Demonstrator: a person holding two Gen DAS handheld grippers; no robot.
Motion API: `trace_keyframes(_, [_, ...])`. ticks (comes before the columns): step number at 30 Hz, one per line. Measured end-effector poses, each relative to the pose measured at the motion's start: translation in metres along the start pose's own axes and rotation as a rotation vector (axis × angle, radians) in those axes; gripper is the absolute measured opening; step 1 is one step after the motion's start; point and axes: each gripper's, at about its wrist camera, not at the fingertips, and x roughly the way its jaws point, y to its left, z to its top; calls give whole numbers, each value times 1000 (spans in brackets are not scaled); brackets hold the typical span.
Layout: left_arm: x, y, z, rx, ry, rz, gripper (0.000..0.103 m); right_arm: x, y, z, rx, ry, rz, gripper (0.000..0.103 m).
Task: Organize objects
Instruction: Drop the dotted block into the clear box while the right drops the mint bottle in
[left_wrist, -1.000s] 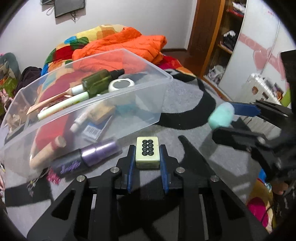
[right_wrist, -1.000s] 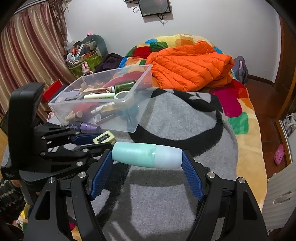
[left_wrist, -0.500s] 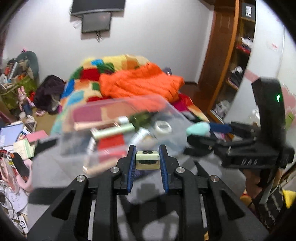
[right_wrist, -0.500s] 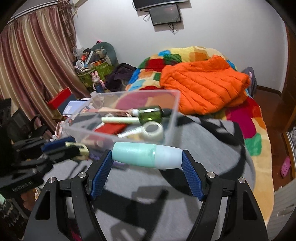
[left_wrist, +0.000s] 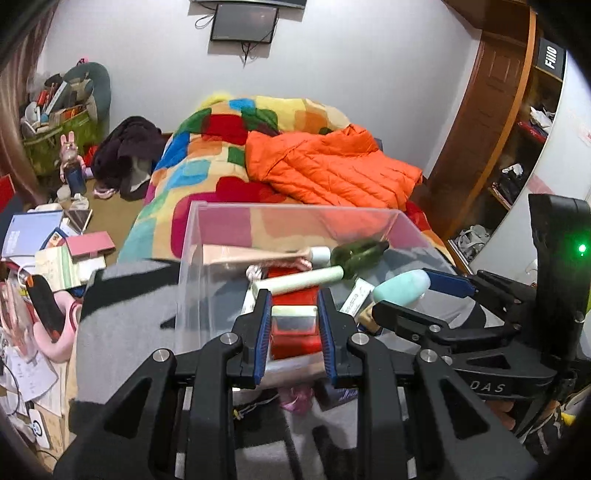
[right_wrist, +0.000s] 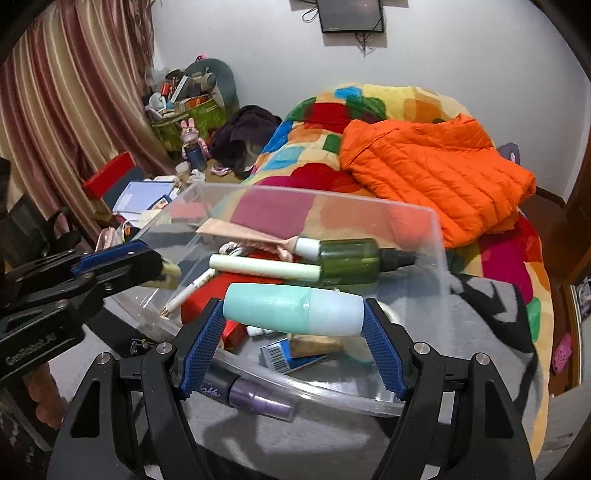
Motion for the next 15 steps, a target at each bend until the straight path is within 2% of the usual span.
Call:
trace_keyframes(9, [-41, -23, -20, 113, -70, -5, 25, -38, 8, -8, -46, -66, 31, 72])
trace_keyframes(13, [-44, -22, -35, 103, -31, -31, 36, -56, 10, -24, -58, -63, 63, 72])
trace_keyframes(15, [-39, -20, -44, 94, -2, -39, 45, -58, 9, -34, -65, -48, 68, 73])
